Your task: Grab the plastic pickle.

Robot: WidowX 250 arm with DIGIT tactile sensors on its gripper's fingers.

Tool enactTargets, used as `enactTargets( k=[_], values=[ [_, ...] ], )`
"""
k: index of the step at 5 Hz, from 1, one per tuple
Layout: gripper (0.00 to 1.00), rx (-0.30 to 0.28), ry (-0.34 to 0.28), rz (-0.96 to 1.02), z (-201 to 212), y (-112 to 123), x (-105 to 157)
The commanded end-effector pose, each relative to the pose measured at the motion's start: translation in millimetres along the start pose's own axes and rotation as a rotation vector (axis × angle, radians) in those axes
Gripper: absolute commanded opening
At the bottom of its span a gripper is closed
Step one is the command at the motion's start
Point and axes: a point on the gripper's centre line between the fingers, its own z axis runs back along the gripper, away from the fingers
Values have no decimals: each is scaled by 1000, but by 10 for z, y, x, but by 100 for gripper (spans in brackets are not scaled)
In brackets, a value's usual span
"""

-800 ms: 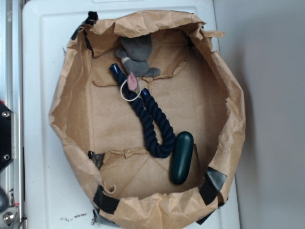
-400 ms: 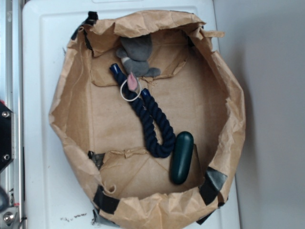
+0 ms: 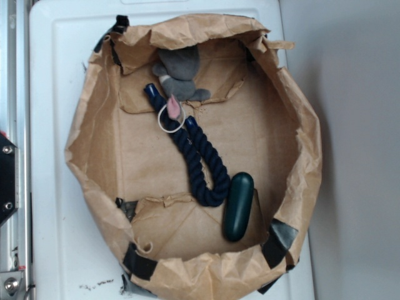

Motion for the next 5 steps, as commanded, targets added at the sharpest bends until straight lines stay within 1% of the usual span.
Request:
enactTargets(
  k=[1, 4, 5],
  values=[
    [100, -26, -15, -46, -41, -99, 487],
    [100, -26, -15, -46, -41, -99, 487],
    [100, -46, 16, 29, -69, -215, 573]
  ],
)
